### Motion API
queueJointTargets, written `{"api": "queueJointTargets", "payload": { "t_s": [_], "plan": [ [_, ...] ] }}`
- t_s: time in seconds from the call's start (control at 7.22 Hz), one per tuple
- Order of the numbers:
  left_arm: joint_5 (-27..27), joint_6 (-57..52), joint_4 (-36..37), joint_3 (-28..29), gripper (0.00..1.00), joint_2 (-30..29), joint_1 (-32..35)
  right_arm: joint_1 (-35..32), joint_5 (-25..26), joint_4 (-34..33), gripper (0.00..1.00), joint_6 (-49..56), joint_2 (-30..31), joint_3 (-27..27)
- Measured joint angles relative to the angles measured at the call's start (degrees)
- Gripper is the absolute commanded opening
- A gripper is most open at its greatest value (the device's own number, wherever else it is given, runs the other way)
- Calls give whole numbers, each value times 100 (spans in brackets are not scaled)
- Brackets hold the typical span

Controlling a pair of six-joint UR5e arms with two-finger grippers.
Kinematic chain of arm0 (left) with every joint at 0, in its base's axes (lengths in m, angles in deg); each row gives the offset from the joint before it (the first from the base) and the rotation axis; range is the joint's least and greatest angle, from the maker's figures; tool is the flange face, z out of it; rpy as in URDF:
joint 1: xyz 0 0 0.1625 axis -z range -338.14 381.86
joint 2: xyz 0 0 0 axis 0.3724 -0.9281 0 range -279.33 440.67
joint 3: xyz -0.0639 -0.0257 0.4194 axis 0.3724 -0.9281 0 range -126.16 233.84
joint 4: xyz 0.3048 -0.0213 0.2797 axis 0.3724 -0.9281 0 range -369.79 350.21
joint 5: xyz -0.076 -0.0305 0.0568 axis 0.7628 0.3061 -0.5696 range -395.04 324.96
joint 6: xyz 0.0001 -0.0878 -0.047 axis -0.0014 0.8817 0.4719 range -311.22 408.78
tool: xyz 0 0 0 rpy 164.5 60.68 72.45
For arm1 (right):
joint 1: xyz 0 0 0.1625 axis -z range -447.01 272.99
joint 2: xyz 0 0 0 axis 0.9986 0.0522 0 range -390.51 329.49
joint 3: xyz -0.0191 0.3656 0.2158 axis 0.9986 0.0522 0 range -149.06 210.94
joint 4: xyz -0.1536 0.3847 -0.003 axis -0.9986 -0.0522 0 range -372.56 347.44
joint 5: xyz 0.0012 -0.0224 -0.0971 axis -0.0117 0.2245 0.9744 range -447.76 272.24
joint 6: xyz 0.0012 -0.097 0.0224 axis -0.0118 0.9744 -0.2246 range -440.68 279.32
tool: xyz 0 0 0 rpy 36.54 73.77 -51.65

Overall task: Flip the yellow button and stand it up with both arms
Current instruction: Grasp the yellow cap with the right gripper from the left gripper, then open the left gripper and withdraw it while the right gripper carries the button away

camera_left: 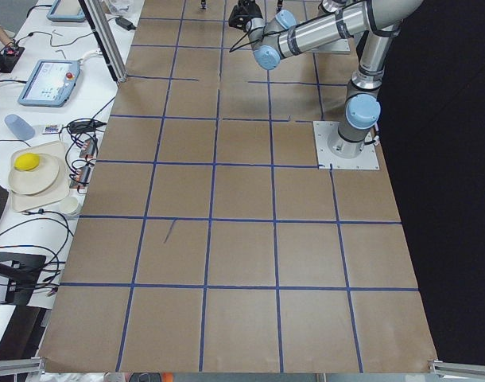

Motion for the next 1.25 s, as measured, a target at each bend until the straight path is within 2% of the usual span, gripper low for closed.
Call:
{"api": "queueJointTargets", "payload": {
  "t_s": [0.28, 0.42, 0.55, 0.69, 1.25],
  "plan": [
    [0, -3, 0, 1, 21, 2, -1, -59, 1, -34, 41, -10, -10, 30],
    [1, -5, 0, 2, 22, 2, -2, -62, 2, -34, 23, -22, 1, 36],
    [0, -3, 0, 2, 71, 3, -2, -66, 0, -33, 14, -36, 4, 38],
    [5, 4, 0, 2, 100, 3, -2, -66, -4, -32, 13, -41, 8, 42],
    [-231, 510, 7, 106, 100, 53, -130, -4, 37, -59, 12, -44, -37, 104]
  ]
}}
